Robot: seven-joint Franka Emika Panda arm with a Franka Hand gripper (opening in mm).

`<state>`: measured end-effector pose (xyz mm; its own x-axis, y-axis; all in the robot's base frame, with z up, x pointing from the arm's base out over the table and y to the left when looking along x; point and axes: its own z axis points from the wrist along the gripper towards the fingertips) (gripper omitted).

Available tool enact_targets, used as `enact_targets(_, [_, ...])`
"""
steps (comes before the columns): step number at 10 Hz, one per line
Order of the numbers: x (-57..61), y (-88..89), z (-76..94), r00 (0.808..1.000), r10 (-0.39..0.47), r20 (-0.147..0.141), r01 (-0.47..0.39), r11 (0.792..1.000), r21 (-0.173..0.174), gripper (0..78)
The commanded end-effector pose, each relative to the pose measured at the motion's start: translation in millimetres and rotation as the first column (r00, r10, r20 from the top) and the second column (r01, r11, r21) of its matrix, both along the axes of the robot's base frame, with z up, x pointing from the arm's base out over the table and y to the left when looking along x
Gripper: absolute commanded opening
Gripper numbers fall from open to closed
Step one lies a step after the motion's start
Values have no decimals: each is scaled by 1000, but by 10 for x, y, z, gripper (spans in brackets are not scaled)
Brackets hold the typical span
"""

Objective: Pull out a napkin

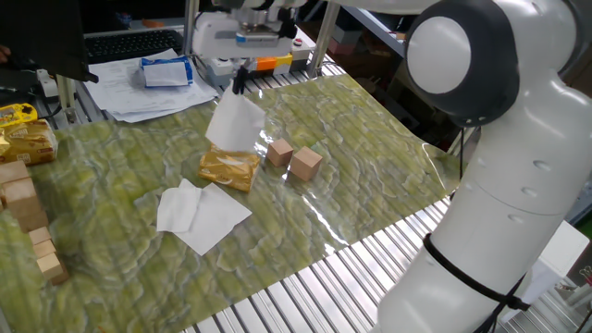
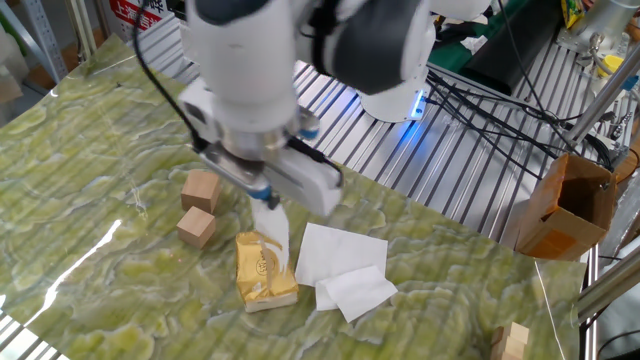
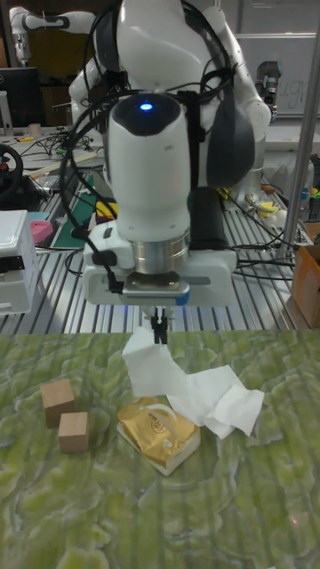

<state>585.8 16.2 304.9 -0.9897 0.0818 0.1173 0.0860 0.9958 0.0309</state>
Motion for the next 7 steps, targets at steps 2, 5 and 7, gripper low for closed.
enact_targets(2, [-281, 731, 95, 989, -145, -7, 144, 989, -19, 13])
enact_targets(5, [-422, 988, 78, 977, -214, -2, 214, 976, -33, 13])
enact_targets(7, [-487, 1154, -3, 969, -245, 13, 245, 967, -68, 13])
